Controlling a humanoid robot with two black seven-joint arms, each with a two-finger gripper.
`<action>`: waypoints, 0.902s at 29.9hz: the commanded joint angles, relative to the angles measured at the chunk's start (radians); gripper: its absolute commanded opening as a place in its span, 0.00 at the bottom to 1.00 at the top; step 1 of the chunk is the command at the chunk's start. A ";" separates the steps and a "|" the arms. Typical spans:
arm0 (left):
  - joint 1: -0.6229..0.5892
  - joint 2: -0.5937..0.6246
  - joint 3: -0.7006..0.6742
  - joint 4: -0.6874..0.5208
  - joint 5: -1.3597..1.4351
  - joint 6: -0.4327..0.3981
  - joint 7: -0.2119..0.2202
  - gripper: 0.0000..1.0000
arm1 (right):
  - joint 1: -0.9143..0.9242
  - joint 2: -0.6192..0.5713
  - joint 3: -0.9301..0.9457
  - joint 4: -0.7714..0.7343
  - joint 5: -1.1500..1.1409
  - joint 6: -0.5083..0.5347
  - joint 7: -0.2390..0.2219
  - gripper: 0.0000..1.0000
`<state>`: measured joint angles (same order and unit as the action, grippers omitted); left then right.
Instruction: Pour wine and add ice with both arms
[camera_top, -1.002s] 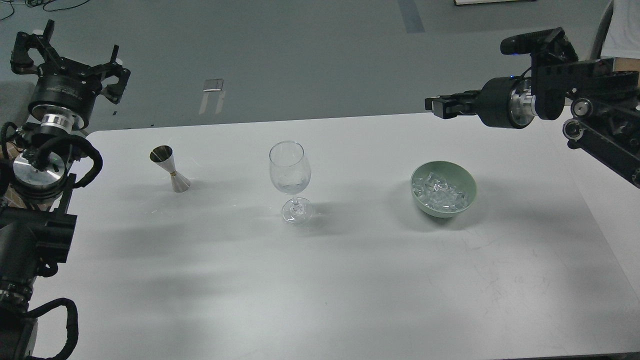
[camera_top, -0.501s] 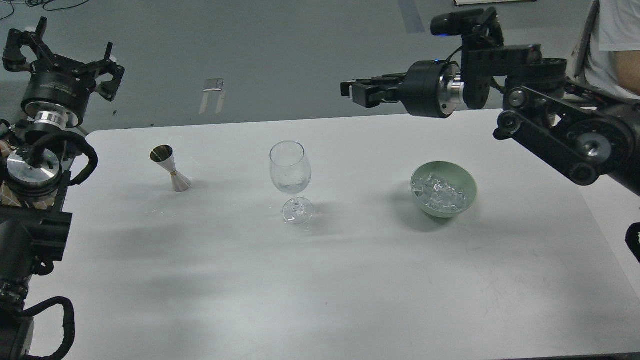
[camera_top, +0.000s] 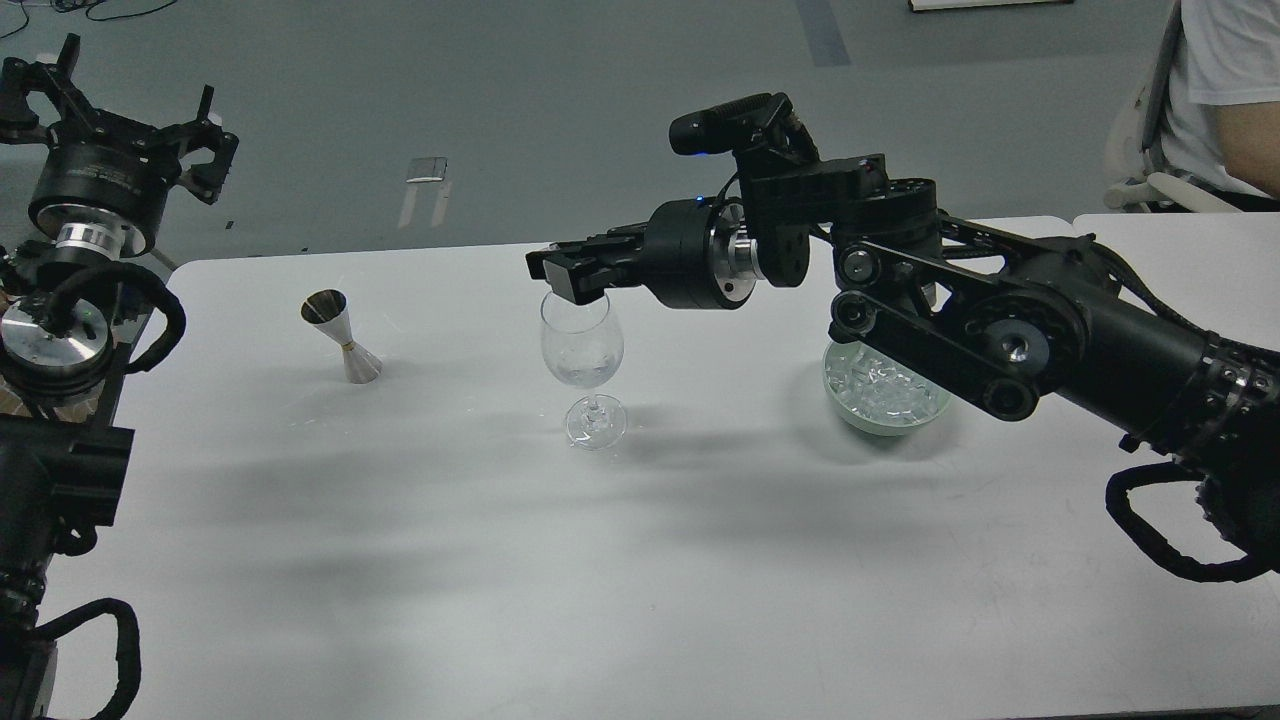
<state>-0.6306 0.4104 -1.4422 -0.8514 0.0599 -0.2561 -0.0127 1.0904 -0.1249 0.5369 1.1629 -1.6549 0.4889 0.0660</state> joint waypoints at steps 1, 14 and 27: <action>0.000 0.001 0.000 0.000 0.000 0.000 0.000 0.98 | -0.007 -0.001 -0.006 0.004 0.000 0.000 0.000 0.01; -0.001 -0.002 0.002 0.000 0.001 0.000 0.000 0.98 | -0.013 -0.002 -0.017 -0.003 -0.008 0.000 -0.012 0.02; 0.000 0.001 0.000 0.000 0.000 -0.002 0.000 0.98 | -0.001 -0.007 -0.018 -0.017 -0.008 0.000 -0.023 0.14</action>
<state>-0.6318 0.4110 -1.4416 -0.8514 0.0599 -0.2566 -0.0127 1.0888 -0.1319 0.5185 1.1504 -1.6628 0.4888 0.0438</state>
